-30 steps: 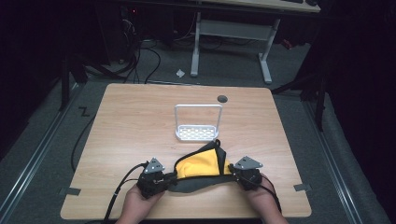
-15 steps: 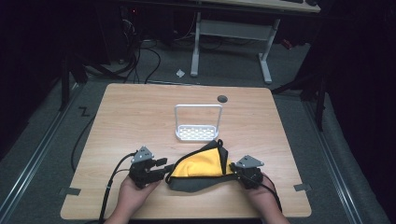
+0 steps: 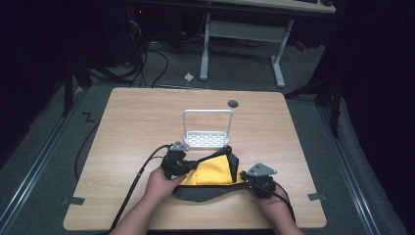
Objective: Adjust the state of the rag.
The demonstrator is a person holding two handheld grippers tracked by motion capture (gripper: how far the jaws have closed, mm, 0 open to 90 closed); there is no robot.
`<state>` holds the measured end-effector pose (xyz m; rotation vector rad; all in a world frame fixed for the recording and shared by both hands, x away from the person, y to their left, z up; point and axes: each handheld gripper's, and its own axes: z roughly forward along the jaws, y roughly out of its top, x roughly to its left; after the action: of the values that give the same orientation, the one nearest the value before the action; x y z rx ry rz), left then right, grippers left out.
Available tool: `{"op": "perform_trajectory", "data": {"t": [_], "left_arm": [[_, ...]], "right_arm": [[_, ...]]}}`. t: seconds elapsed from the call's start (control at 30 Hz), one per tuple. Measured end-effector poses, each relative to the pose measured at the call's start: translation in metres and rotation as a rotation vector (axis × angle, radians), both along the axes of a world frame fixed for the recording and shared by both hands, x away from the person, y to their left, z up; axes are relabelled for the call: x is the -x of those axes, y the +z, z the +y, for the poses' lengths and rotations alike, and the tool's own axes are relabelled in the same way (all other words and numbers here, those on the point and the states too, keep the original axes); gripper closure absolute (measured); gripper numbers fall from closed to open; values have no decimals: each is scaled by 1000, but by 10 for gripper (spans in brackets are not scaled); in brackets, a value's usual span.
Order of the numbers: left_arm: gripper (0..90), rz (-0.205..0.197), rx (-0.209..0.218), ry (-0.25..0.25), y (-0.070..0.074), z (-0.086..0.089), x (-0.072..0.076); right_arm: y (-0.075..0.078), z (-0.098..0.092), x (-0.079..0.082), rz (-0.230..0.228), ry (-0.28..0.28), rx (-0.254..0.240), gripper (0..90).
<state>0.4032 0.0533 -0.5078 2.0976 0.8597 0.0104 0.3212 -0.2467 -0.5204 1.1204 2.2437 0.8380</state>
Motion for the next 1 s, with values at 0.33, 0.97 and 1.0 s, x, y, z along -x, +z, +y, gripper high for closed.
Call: {"op": "perform_trajectory", "data": {"t": [0.33, 0.97, 1.0], "left_arm": [[862, -52, 46, 126, 9, 75, 37], [823, -37, -70, 344, -23, 131, 41], [787, -40, -73, 347, -23, 131, 41]], "right_arm": [[3, 1, 0, -15, -6, 1, 870], [15, 8, 8, -62, 17, -123, 786], [14, 5, 4, -61, -10, -127, 793]]}}
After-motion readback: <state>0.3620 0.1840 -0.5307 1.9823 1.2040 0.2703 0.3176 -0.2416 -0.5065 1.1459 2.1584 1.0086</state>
